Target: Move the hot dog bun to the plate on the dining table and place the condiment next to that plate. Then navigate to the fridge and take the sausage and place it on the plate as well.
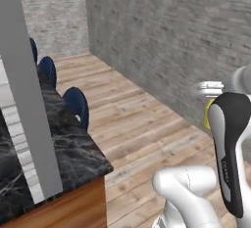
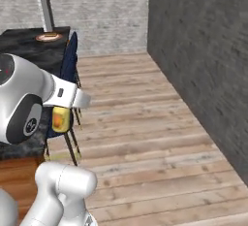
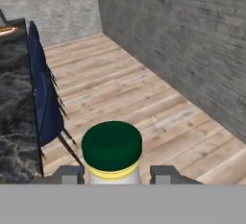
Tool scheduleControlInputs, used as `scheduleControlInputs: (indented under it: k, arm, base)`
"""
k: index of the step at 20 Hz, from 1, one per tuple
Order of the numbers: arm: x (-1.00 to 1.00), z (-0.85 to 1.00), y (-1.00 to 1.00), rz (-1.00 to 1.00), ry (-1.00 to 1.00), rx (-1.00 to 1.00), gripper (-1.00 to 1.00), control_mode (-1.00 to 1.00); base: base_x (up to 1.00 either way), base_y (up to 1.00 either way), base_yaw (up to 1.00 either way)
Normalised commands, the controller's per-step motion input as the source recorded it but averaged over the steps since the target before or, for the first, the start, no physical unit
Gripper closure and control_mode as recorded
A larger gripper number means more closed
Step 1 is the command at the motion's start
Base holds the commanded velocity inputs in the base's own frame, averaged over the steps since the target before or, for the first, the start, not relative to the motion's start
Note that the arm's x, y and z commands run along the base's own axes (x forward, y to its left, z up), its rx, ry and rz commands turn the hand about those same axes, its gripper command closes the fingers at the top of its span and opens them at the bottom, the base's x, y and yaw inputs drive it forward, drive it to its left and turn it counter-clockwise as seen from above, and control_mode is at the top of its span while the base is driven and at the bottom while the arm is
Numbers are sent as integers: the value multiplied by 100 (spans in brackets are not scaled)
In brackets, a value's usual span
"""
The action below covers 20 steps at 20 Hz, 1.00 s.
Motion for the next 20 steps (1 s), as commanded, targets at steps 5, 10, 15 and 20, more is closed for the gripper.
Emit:
scheduleControlInputs:
  k: [5, 10, 15, 20]
  arm:
    - [0, 0, 0, 0, 0, 0, 100, 100]
    - [0, 0, 0, 0, 0, 0, 100, 100]
    - [0, 0, 0, 0, 0, 0, 100, 100]
    - [0, 0, 0, 0, 0, 0, 100, 100]
  base:
    - [100, -69, 46]
    - [99, -77, 46]
    - [92, -79, 48]
    - [98, -76, 47]
